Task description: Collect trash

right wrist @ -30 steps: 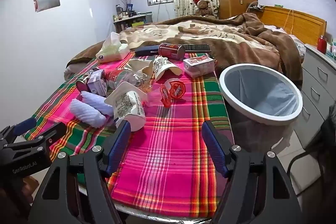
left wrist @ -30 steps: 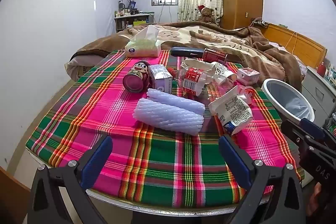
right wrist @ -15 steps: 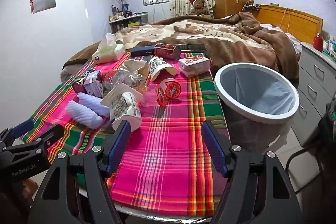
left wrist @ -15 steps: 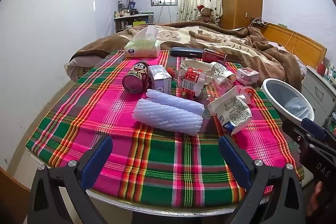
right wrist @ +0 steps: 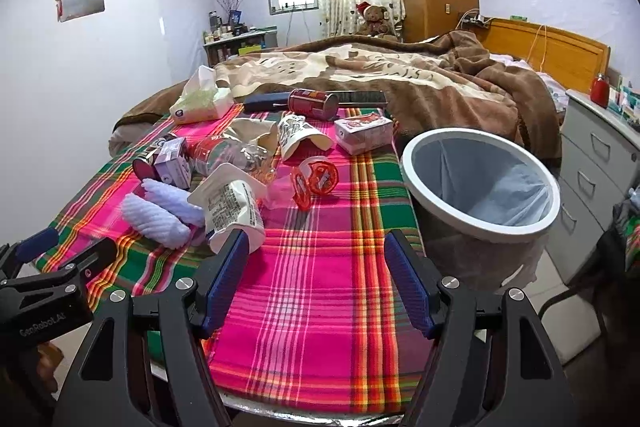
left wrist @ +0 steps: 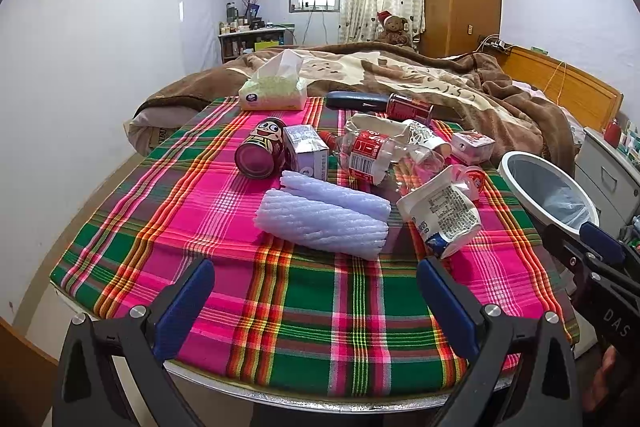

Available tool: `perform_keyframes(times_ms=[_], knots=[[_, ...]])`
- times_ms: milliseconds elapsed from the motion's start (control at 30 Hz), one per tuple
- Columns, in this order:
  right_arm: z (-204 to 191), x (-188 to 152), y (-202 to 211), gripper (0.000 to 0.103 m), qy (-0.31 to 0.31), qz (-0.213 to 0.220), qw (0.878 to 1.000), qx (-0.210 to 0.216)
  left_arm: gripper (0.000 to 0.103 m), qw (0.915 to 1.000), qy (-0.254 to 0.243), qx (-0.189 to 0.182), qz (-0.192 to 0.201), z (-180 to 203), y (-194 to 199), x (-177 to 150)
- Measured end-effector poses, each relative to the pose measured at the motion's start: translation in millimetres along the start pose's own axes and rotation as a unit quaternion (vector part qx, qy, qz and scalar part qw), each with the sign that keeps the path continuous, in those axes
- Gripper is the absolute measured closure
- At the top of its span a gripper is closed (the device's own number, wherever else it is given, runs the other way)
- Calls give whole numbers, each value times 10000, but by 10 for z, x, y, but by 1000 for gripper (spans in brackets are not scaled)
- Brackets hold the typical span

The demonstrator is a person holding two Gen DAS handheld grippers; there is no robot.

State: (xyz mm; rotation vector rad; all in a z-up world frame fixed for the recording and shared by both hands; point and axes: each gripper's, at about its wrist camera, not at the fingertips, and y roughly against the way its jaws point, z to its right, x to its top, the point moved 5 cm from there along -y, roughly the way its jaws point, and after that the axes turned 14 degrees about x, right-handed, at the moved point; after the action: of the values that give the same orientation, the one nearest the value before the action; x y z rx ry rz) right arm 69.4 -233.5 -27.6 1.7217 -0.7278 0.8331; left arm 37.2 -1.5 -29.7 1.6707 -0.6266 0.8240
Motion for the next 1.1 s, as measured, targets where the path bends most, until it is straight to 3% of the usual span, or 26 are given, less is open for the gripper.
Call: perform_keyframes(times_ms=[1100], knots=[[42, -2, 18, 32, -92, 21, 9999, -73, 1, 10000, -33, 2, -29, 16, -19, -14]])
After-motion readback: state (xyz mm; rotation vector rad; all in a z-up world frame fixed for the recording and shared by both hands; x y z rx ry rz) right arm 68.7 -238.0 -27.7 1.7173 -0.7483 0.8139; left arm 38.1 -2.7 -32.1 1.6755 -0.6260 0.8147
